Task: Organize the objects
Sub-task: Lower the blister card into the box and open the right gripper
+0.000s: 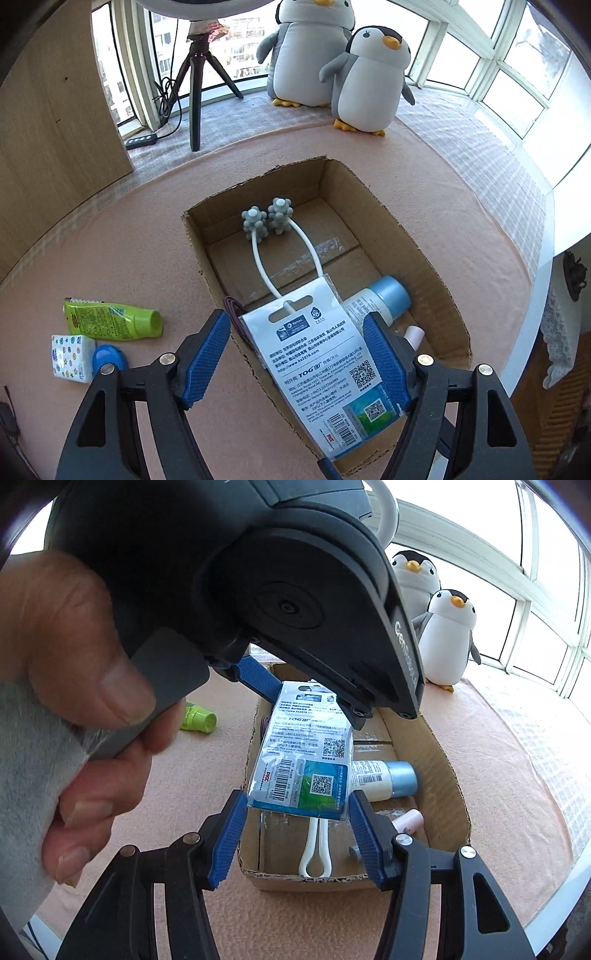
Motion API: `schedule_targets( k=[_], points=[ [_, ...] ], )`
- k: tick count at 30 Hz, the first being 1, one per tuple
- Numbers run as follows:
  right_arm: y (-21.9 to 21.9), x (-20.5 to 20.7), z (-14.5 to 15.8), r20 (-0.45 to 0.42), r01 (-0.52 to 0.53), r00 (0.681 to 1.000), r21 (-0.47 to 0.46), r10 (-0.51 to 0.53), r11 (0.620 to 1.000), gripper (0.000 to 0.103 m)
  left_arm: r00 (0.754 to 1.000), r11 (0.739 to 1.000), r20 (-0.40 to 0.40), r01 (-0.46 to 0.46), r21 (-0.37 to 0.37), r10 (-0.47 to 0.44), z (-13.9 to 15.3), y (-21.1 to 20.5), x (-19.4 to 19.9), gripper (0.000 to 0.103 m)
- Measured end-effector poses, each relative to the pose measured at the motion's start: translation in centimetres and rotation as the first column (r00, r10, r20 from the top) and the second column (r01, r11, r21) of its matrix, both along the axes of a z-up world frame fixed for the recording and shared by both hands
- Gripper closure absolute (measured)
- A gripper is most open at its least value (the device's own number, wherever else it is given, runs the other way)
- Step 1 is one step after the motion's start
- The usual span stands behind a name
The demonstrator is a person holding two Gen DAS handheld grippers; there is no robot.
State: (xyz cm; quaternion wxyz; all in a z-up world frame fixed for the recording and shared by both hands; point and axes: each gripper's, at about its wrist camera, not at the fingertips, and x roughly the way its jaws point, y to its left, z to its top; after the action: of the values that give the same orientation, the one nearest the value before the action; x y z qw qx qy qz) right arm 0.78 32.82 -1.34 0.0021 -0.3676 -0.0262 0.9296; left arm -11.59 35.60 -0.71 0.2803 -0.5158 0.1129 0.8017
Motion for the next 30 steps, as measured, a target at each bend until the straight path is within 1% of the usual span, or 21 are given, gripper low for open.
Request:
schedule_targets(
  k=[4, 8, 10, 15, 17, 22, 28, 30],
  points=[
    [-0.7, 0.4, 0.6, -0.02, 0.029, 0.999, 0.011, -0.028, 1.0, 0.048, 0.997, 0.997, -0.002, -0.072, 0.029, 0.073, 0.7, -3.4, -1.5, 0.023],
    [-1.2, 0.2, 0.8, -0.011, 0.048, 0.999, 0.021, -0.048, 0.999, 0.048, 0.992, 0.991, -0.018, -0.124, 0.05, 0.125, 1.5, -6.4, -2.5, 0.023],
    [-0.9, 0.2, 1.1, -0.012, 0.041, 0.999, 0.002, -0.041, 0.999, 0.048, 0.988, 0.987, -0.015, -0.152, 0.06, 0.153, 1.6, -8.1, -2.8, 0.023],
    [-2.2, 0.8, 1.8, -0.037, 0.011, 0.999, 0.008, -0.011, 1.0, 0.047, 0.976, 0.976, -0.012, -0.215, 0.047, 0.215, 1.2, -13.0, -3.1, 0.022],
    [-2.9, 0.2, 1.7, -0.035, -0.007, 0.999, -0.003, 0.007, 1.0, 0.047, 0.968, 0.968, -0.01, -0.249, 0.04, 0.25, 0.9, -15.4, -3.1, 0.022],
    [-6.2, -0.5, 1.2, -0.02, -0.082, 0.996, -0.009, 0.081, 0.997, 0.047, 0.941, 0.94, 0.004, -0.338, 0.036, 0.338, 0.1, -21.3, -2.9, 0.022],
    [-10.3, -1.3, -0.3, 0.036, -0.184, 0.982, -0.032, 0.186, 0.982, 0.047, 0.903, 0.902, 0.023, -0.43, 0.042, 0.43, -1.0, -27.6, -1.9, 0.022],
    [-11.4, -1.5, -1.0, 0.056, -0.208, 0.976, -0.034, 0.21, 0.977, 0.047, 0.894, 0.893, 0.028, -0.448, 0.055, 0.447, -1.4, -29.4, -1.5, 0.022]
  ],
)
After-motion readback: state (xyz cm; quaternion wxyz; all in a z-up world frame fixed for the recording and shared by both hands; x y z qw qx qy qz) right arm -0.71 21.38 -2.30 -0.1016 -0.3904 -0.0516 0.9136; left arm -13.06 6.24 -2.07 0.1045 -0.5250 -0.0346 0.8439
